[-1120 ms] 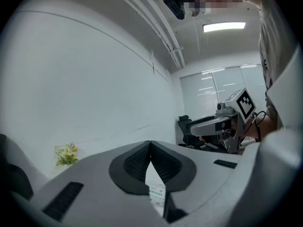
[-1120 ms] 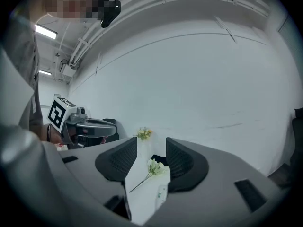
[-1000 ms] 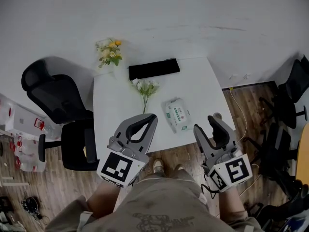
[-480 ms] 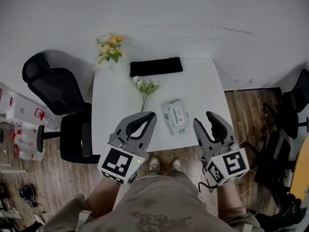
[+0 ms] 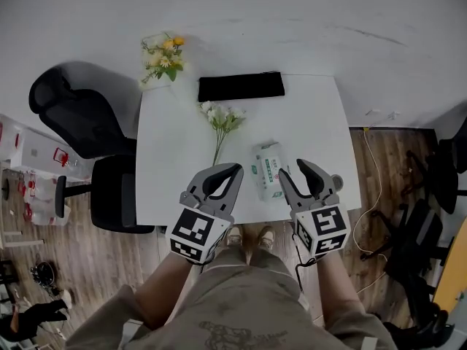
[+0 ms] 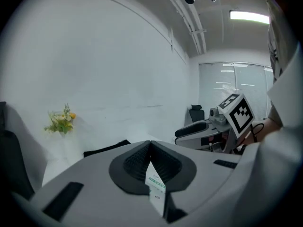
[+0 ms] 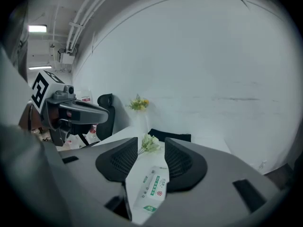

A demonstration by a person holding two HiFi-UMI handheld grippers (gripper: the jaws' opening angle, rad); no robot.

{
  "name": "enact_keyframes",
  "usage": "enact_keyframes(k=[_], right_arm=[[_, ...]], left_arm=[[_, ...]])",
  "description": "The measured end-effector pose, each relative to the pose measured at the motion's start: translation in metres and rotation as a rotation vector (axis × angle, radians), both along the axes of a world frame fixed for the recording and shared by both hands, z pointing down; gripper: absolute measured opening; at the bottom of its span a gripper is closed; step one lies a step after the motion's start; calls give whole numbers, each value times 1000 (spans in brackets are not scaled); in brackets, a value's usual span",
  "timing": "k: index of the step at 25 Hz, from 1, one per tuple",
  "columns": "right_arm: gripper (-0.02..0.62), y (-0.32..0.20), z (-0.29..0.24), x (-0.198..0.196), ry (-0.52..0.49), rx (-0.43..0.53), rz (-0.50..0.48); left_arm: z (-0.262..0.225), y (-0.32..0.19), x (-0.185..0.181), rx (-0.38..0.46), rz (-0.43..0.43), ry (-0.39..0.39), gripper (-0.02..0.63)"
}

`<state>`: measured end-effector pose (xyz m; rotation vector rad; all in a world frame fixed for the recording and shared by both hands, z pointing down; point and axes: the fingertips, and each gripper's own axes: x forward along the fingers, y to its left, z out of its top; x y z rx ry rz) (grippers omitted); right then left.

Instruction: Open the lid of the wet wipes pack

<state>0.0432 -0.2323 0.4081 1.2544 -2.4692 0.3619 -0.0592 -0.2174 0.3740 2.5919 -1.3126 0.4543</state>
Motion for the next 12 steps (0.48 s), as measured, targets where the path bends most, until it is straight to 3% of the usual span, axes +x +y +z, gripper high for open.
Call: enact_keyframes(k=[12], right_arm=[[201, -25, 136, -26, 122, -200, -23]], left_arm=[[129, -15, 12, -256, 29, -25, 17]])
